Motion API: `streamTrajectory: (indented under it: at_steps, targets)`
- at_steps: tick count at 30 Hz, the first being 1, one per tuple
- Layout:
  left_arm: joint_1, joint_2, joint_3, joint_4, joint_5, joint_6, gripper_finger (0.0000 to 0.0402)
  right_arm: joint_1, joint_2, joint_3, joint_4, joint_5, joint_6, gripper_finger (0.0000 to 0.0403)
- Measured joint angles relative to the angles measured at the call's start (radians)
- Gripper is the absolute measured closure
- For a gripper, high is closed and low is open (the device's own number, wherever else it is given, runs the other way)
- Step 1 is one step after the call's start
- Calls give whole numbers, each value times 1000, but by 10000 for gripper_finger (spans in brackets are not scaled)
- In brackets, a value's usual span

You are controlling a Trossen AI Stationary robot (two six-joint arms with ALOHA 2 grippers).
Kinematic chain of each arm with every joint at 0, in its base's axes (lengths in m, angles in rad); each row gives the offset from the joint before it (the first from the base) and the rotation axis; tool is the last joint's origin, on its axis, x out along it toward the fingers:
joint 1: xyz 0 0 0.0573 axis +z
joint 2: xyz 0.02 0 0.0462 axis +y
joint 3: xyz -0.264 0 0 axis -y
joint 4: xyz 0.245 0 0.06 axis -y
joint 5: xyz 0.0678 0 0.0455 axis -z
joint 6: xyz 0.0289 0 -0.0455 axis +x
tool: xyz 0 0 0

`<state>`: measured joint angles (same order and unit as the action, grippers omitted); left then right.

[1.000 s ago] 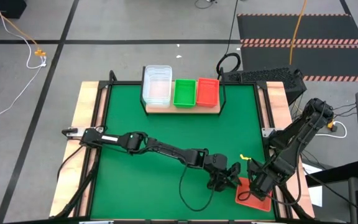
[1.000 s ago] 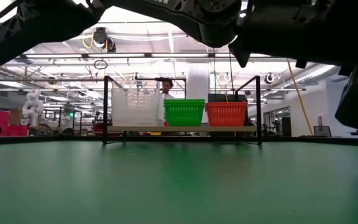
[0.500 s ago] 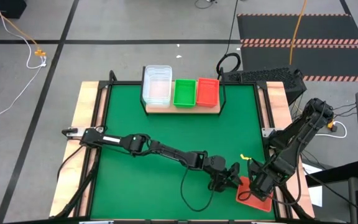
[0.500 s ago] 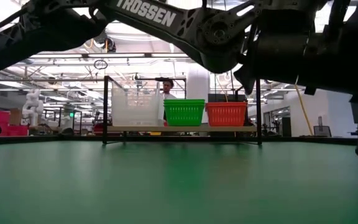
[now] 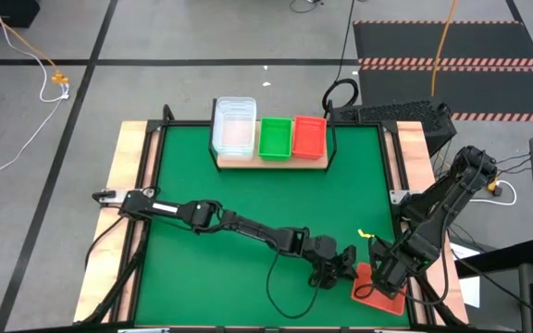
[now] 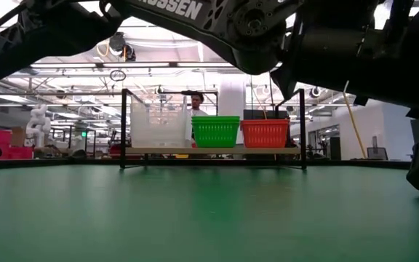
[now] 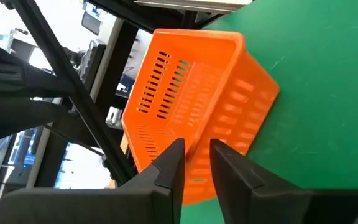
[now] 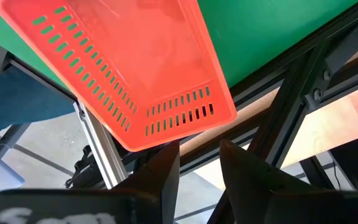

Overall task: Stack baskets on shelf by color
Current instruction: Stack the orange bin on the top of the other orange bins on the shelf

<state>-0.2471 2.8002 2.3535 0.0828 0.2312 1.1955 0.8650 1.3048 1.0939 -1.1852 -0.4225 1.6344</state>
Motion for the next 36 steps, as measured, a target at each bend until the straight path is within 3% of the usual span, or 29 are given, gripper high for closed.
streamTrajectory:
  at_steps: [10,17,24,27,30,36]
  targets:
    - [-10,-2,1,-85,-41,6,348,0,0,0,7,1,0,291]
    - [-21,-8,-2,-79,-108,-3,394,0,0,0,8,1,0,291]
    - [-28,-13,-3,-86,-128,-1,390,0,0,0,8,1,0,291]
    - [-29,-27,-6,-94,-201,-67,397,0,0,0,-2,5,-52,291]
    - [-26,-54,-8,-167,-279,-146,395,-7,-1,2,-83,132,-154,291]
    - [8,-137,-12,-302,-282,-251,400,-24,-66,1,-332,638,-226,291]
